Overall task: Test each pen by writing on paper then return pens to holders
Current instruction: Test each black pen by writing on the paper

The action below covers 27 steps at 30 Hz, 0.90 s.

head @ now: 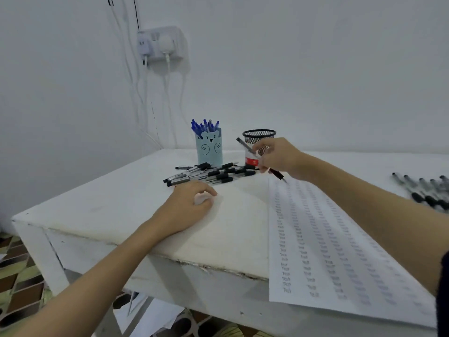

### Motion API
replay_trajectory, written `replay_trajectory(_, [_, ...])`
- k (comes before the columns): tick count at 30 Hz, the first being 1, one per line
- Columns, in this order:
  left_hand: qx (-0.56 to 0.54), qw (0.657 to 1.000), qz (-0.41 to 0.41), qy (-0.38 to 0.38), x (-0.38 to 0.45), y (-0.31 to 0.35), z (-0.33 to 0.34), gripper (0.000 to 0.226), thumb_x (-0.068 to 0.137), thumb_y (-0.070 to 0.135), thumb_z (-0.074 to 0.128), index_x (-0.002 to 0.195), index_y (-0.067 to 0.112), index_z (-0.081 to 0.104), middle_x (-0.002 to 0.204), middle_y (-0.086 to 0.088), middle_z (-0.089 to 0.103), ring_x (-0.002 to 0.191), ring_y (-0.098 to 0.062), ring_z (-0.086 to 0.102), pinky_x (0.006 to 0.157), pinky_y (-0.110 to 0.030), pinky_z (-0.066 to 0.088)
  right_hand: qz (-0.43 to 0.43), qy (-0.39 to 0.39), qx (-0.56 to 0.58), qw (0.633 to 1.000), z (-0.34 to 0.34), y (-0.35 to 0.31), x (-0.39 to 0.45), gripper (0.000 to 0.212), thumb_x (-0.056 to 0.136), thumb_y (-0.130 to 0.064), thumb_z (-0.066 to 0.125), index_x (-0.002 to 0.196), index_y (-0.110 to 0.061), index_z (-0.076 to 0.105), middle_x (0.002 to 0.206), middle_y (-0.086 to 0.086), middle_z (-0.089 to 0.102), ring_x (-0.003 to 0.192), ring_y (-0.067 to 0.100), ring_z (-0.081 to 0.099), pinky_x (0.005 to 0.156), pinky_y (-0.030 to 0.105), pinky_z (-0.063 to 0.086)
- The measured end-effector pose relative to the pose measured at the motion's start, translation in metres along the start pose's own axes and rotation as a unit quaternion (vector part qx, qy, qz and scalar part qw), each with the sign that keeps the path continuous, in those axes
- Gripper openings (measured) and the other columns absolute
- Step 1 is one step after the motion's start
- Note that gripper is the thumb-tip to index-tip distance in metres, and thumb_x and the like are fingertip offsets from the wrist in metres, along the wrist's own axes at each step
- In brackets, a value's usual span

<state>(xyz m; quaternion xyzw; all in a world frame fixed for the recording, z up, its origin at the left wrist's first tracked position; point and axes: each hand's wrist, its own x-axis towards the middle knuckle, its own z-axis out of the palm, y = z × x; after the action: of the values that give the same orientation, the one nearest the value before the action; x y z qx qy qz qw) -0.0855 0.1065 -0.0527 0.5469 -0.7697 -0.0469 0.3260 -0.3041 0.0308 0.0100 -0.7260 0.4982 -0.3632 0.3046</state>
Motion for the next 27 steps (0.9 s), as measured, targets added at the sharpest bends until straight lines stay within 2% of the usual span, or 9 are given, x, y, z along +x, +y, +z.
replay_trajectory(2, [-0.015,1.0,0.022,-0.005,0.007,0.018,0.01,0.018,0.09,0.017,0.055,0.103,0.022,0.066,0.109,0.012,0.06,0.103,-0.001,0.05,0.082,-0.011,0.036,0.053,-0.051,0.114,0.991,-0.025,-0.002,-0.012,0.016,0.089,-0.001,0.053,0.085,-0.015,0.057,0.079,0.005,0.053,0.061,0.014,0.047,0.059,0.024,0.04])
replay_trajectory(3, [-0.021,0.999,0.036,-0.01,0.012,0.029,0.016,0.018,0.09,0.018,0.055,0.103,0.022,0.066,0.11,0.013,0.059,0.103,-0.001,0.05,0.084,-0.013,0.036,0.073,-0.071,0.132,0.986,-0.038,-0.001,-0.02,0.012,0.09,-0.016,0.058,0.078,-0.017,0.055,0.078,0.002,0.05,0.059,0.013,0.042,0.061,0.025,0.037])
replay_trajectory(5, [-0.032,0.998,0.054,-0.03,0.021,0.05,0.03,0.018,0.092,0.021,0.053,0.106,0.022,0.065,0.114,0.013,0.058,0.107,-0.001,0.048,0.084,-0.013,0.032,0.108,-0.092,0.137,0.98,-0.063,0.006,-0.032,0.045,0.085,-0.06,0.052,0.066,-0.02,0.044,0.066,-0.003,0.038,0.056,0.013,0.031,0.06,0.027,0.027])
replay_trajectory(7, [-0.048,0.995,0.061,-0.058,0.029,0.067,0.044,0.02,0.094,0.027,0.051,0.11,0.024,0.063,0.118,0.014,0.056,0.111,0.0,0.046,0.084,-0.011,0.031,0.128,-0.07,0.182,0.972,-0.083,0.015,-0.041,0.065,0.074,-0.082,0.04,0.06,-0.02,0.029,0.059,-0.003,0.028,0.054,0.015,0.025,0.059,0.029,0.022])
replay_trajectory(12, [-0.036,0.984,0.083,-0.152,0.05,0.108,0.076,0.035,0.097,0.04,0.042,0.129,0.029,0.052,0.138,0.013,0.046,0.125,-0.006,0.041,0.097,-0.019,0.028,0.138,0.043,0.402,0.904,-0.127,0.046,-0.067,0.059,0.072,-0.071,0.04,0.061,-0.019,0.014,0.057,-0.001,0.016,0.063,0.018,0.01,0.056,0.03,0.016])
replay_trajectory(16, [-0.026,0.974,0.096,-0.205,0.055,0.12,0.092,0.04,0.097,0.041,0.041,0.135,0.03,0.044,0.144,0.01,0.04,0.129,-0.008,0.037,0.098,-0.02,0.025,0.13,0.115,0.473,0.864,-0.14,0.061,-0.078,0.062,0.07,-0.073,0.049,0.055,-0.016,0.033,0.055,-0.001,0.021,0.057,0.016,0.015,0.058,0.028,0.016])
replay_trajectory(19, [0.009,0.974,0.103,-0.204,0.058,0.121,0.089,0.039,0.093,0.047,0.046,0.129,0.033,0.05,0.138,0.009,0.045,0.124,-0.01,0.042,0.102,-0.026,0.031,0.134,0.135,0.429,0.883,-0.142,0.071,-0.076,0.054,0.087,-0.057,0.05,0.077,-0.005,0.059,0.051,0.001,0.041,0.048,0.014,0.029,0.057,0.025,0.03])
replay_trajectory(22, [0.023,0.974,0.103,-0.2,0.062,0.124,0.083,0.034,0.09,0.051,0.048,0.118,0.035,0.056,0.123,0.011,0.052,0.11,-0.008,0.05,0.098,-0.032,0.04,0.151,0.134,0.373,0.906,-0.138,0.075,-0.074,0.045,0.099,-0.031,0.033,0.09,0.001,0.064,0.07,0.012,0.061,0.055,0.017,0.05,0.062,0.026,0.04])
replay_trajectory(27, [0.005,0.98,0.103,-0.171,0.073,0.131,0.083,0.024,0.095,0.041,0.045,0.111,0.031,0.06,0.113,0.011,0.055,0.106,-0.007,0.052,0.089,-0.027,0.043,0.168,0.118,0.156,0.966,-0.134,0.08,-0.075,0.067,0.098,-0.054,0.028,0.079,-0.002,0.066,0.067,0.014,0.068,0.054,0.021,0.06,0.061,0.027,0.046])
